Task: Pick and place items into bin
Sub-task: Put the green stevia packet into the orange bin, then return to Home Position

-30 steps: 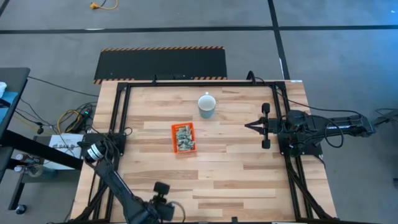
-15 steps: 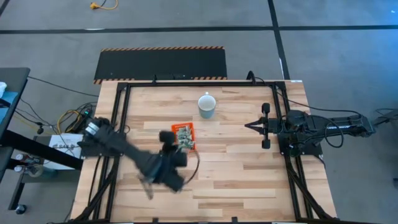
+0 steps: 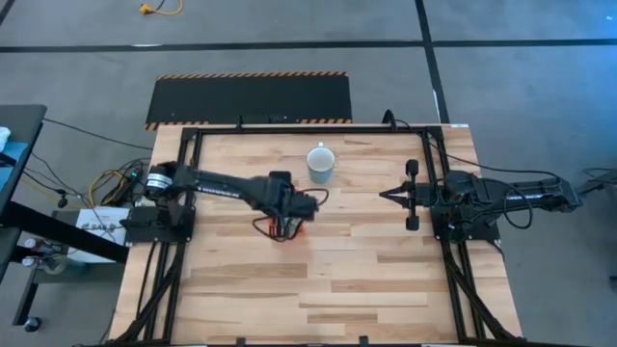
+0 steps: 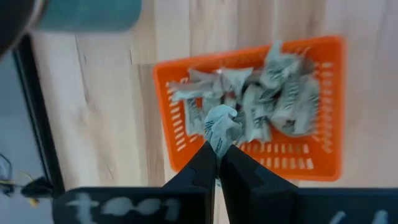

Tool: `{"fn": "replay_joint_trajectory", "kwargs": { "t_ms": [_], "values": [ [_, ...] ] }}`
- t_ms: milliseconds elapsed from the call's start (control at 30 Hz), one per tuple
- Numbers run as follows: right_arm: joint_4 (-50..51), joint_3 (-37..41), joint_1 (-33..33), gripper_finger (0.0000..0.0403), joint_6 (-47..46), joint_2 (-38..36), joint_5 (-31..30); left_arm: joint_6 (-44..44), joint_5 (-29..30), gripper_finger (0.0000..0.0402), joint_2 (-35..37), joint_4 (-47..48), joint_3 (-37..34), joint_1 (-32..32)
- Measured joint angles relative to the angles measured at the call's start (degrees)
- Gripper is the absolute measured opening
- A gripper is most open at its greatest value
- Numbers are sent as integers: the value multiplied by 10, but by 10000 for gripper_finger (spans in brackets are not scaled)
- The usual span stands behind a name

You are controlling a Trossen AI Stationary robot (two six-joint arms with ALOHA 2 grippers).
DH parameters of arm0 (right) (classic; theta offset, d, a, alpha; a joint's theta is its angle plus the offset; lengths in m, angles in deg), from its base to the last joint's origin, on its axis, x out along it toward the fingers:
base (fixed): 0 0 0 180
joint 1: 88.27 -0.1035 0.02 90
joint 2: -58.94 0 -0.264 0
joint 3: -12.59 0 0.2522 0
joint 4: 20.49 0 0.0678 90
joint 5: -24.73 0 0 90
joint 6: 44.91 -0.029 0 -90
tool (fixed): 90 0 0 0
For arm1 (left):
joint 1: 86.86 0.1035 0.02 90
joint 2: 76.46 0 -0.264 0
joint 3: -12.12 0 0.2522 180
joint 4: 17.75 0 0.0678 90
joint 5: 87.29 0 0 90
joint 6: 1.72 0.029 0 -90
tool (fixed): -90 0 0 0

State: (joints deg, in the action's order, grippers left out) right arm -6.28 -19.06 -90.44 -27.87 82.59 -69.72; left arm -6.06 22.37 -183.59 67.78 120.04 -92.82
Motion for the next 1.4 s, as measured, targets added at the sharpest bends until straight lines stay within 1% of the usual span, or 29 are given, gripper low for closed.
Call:
{"fn": "replay_joint_trajectory", "kwargs": {
  "t_ms": [100,200,333,433,667,800,833,933,1033,1100,1200,1300,1400],
  "values": [
    [2,0,0,1,-3,0,0,-1,-22,1,0,-3,-11,19],
    [4,0,0,1,-6,0,0,-8,-49,1,0,-29,-22,31],
    [4,0,0,1,-12,0,0,-13,-63,3,0,-36,-25,36],
    [4,0,0,1,-12,0,0,-22,-68,15,0,-45,-25,35],
    [4,0,0,1,-12,0,0,-38,-69,60,0,-43,-25,35],
    [4,0,0,1,-12,0,0,-35,-70,73,0,-38,-25,35],
    [4,0,0,1,-12,0,0,-35,-75,74,0,-33,-25,35],
    [4,0,0,1,-12,0,0,-35,-115,73,10,-23,-26,33],
    [8,0,0,1,-12,0,0,-36,-119,64,50,-24,-26,25],
    [14,0,0,1,-16,0,0,-35,-94,55,92,-47,-26,15],
    [27,0,0,1,-20,0,0,-20,-54,40,163,-120,-26,-9],
    [29,0,0,1,-21,0,0,10,-46,27,230,-215,-26,-36],
    [29,0,0,1,-21,0,0,35,-44,16,285,-256,-26,-67]
  ]
}}
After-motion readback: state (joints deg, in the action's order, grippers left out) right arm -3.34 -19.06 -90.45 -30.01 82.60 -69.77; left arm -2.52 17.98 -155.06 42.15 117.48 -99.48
